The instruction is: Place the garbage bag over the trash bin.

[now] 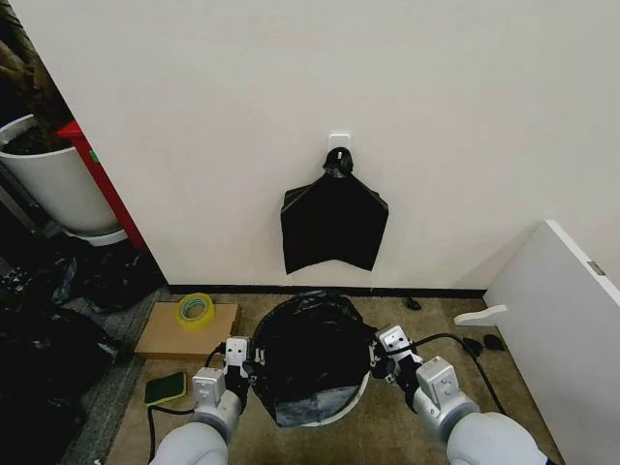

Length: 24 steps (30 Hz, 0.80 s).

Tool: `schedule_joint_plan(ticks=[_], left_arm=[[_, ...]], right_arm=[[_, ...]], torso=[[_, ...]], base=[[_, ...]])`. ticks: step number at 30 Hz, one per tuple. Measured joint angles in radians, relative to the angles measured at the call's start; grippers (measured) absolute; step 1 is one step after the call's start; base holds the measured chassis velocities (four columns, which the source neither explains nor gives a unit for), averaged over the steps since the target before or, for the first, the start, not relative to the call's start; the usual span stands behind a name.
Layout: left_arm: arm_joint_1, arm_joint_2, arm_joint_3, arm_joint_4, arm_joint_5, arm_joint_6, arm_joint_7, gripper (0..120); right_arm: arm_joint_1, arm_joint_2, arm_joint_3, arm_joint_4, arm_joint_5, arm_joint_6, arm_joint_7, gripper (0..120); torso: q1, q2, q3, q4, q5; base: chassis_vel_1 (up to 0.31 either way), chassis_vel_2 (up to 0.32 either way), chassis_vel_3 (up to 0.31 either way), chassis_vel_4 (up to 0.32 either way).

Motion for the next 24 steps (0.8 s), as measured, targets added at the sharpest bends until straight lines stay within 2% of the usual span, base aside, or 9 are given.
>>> schedule_joint_plan(ticks=[10, 16, 19, 24], left_arm=[[-0.001, -0.012, -0.029, -0.02, -0.093, -0.042, 0.003, 1], [-0.006, -0.024, -0.035, -0.02, -0.106, -0.044, -0.004, 1], [-0.01, -0.034, -0.036, -0.016, -0.135, -0.043, -0.023, 1], [-0.011, -0.036, -0.035, -0.014, -0.138, -0.035, -0.029, 1]], right_arm=[[-0.031, 0.016, 0.038, -0.157, -0.008, 0.08, 0.003, 0], [-0.061, 0.008, 0.051, -0.177, -0.006, 0.125, -0.01, 0], [-0.091, 0.023, 0.037, -0.177, 0.013, 0.168, -0.028, 0], [-0.109, 0.044, 0.024, -0.158, 0.029, 0.181, -0.032, 0]], torso=[[0.0, 0.0, 0.0, 0.0, 0.0002], [0.0, 0.0, 0.0, 0.0, 0.0], [0.0, 0.0, 0.0, -0.0001, 0.0], [0.0, 0.0, 0.0, 0.0, 0.0001]], base=[[0.0, 0.0, 0.0, 0.0], [0.0, 0.0, 0.0, 0.0], [0.0, 0.0, 0.0, 0.0], [0.0, 0.0, 0.0, 0.0]])
